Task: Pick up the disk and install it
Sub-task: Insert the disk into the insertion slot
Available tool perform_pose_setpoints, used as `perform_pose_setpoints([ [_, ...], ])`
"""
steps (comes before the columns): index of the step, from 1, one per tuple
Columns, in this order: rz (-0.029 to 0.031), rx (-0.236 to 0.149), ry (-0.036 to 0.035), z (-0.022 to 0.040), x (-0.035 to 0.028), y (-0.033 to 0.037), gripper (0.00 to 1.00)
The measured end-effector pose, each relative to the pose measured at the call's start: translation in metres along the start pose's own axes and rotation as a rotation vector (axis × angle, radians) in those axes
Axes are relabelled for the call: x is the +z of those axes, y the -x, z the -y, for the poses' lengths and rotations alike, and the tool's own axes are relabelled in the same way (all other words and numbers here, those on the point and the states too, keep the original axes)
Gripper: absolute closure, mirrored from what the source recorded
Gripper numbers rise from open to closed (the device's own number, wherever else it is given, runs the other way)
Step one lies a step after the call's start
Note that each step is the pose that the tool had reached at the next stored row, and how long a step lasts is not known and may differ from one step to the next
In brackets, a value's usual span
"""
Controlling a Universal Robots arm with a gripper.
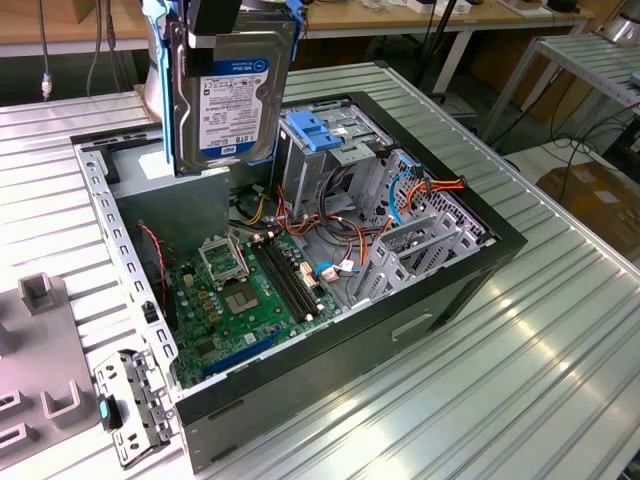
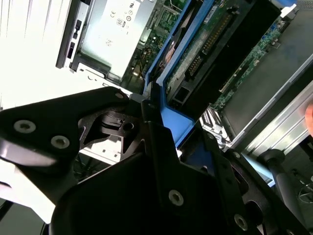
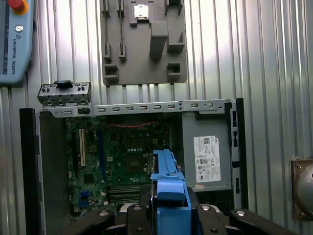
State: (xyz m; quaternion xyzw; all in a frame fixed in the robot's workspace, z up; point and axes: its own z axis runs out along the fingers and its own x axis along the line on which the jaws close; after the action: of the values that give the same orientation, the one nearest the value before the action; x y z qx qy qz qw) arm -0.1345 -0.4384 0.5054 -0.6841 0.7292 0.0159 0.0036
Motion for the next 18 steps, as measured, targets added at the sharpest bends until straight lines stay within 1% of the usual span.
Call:
perform_pose_setpoints([
  [4,0.0001,0.0,0.0,0.0023,0.0,-0.0009,0.63],
  [11,0.0,0.0,0.0,0.0109,-0.0002,-0.0016,0.63],
  [18,-0.0001,0.0,0.0,0.0161,-0.0004,-0.0025,0.63],
])
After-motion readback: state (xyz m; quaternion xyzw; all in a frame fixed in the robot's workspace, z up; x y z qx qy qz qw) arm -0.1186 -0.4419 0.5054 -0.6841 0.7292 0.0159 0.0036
